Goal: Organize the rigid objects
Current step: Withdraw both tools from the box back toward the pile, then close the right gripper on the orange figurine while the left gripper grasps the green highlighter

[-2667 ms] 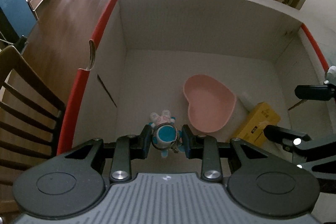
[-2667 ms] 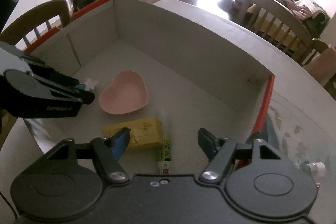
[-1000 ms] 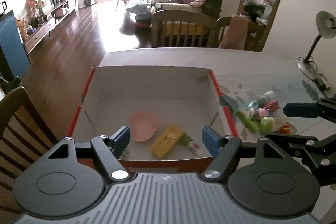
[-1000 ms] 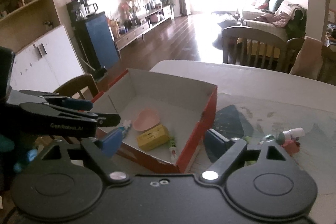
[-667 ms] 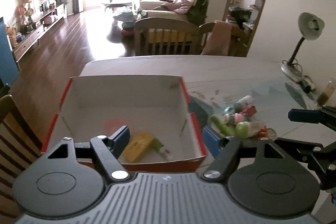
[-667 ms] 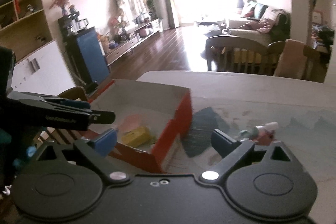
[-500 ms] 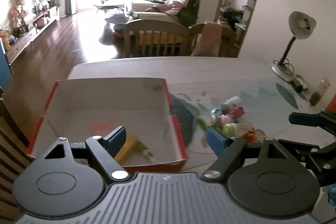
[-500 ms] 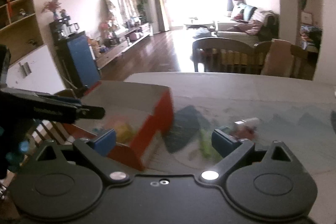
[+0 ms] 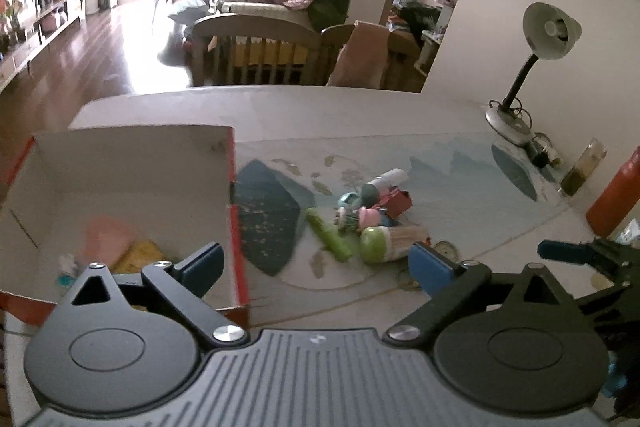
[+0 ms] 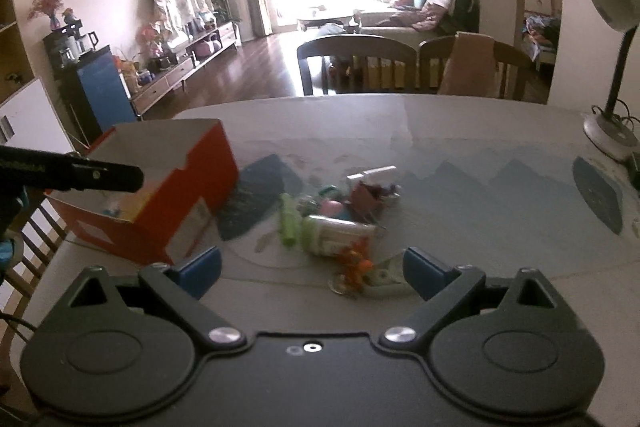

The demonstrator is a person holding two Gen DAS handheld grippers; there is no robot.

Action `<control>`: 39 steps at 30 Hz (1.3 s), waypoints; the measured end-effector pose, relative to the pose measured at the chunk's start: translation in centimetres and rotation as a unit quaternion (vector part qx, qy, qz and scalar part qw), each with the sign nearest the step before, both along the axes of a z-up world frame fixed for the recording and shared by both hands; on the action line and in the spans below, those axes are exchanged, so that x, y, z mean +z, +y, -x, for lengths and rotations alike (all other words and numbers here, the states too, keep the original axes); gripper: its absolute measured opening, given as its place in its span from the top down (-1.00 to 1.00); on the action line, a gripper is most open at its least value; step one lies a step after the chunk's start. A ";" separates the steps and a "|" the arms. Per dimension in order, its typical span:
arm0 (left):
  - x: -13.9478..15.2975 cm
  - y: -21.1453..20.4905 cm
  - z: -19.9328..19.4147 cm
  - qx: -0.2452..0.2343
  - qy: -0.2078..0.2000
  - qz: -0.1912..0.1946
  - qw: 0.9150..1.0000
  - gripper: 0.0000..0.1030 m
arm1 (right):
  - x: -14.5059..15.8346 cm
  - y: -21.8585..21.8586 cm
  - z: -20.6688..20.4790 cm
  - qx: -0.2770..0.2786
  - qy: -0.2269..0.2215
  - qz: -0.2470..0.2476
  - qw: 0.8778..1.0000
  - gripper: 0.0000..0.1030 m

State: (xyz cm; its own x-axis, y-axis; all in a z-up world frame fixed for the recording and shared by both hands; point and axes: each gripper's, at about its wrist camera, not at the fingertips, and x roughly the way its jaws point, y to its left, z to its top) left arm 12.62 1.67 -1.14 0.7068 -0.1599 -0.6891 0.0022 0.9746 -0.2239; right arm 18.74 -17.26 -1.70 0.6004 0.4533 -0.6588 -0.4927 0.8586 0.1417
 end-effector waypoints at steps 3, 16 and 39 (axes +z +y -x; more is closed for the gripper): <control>-0.8 -1.0 -0.9 0.005 0.005 0.009 1.000 -0.98 | -0.8 -1.0 -0.7 0.002 0.005 0.008 1.000 -0.89; -5.9 -5.2 -6.7 0.049 0.041 -0.027 0.998 -1.00 | -3.8 -0.9 -4.2 0.065 0.025 0.040 0.997 -0.74; -12.2 -7.3 -12.2 0.137 0.077 -0.068 0.985 -0.98 | -7.5 -0.2 -8.6 0.126 0.052 0.061 0.989 -0.40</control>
State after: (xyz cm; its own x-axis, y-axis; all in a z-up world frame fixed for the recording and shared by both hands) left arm 24.84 -5.62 -13.31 0.5956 0.1230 -0.7938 -0.2881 0.9552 -0.0682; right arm 27.31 -17.42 -9.22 0.4044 0.4929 -0.7704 -0.6811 0.7245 0.1060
